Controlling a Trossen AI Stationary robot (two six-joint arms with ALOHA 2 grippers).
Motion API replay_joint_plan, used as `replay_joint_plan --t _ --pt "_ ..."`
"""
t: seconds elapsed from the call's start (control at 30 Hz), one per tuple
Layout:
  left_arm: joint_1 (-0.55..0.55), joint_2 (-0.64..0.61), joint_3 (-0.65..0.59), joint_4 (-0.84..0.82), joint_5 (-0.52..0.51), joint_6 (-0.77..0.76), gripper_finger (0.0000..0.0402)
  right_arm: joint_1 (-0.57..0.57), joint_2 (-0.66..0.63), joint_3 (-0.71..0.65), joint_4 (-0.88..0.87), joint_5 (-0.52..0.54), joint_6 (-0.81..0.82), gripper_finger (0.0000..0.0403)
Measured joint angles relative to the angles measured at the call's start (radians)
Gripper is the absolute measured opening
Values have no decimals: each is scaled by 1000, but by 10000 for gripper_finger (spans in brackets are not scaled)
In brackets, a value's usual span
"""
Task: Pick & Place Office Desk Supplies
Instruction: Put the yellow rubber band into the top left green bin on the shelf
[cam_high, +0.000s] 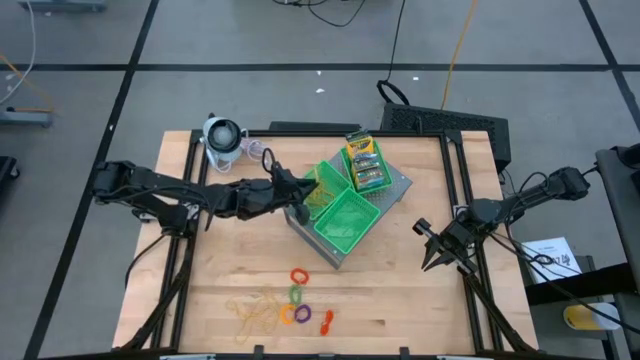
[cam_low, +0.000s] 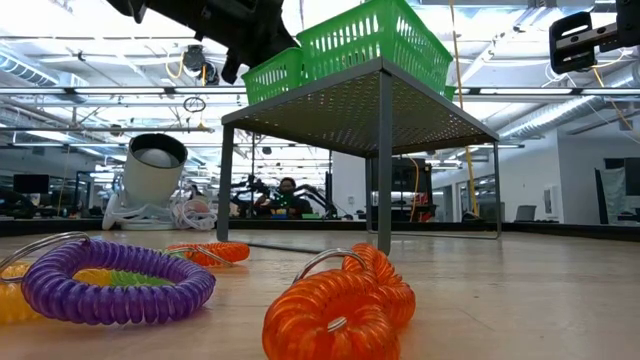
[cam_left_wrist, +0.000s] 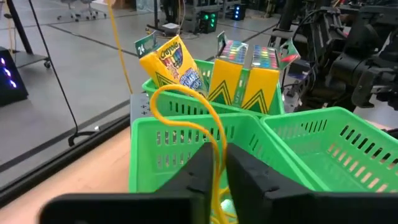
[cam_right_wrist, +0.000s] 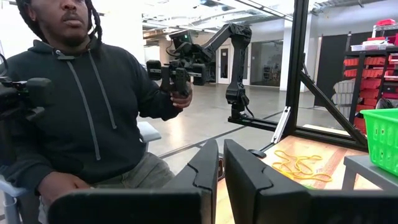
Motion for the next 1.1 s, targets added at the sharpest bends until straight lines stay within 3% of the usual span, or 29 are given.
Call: replay_joint_plan --t 0.23,0.43,0.63,0.87,1.1 --pt "-1 0 0 0 0 1 145 0 0 0 0 0 0 20" --pt "-11 0 0 -14 0 5 192 0 0 0 0 0 0 20" --pt "3 -2 0 -77 -31 -181 202 0 0 0 0 0 0 20" --pt "11 -2 0 -76 36 -240 202 0 0 0 0 0 0 20" --pt "4 -2 0 -69 88 -150 202 0 0 0 0 0 0 20"
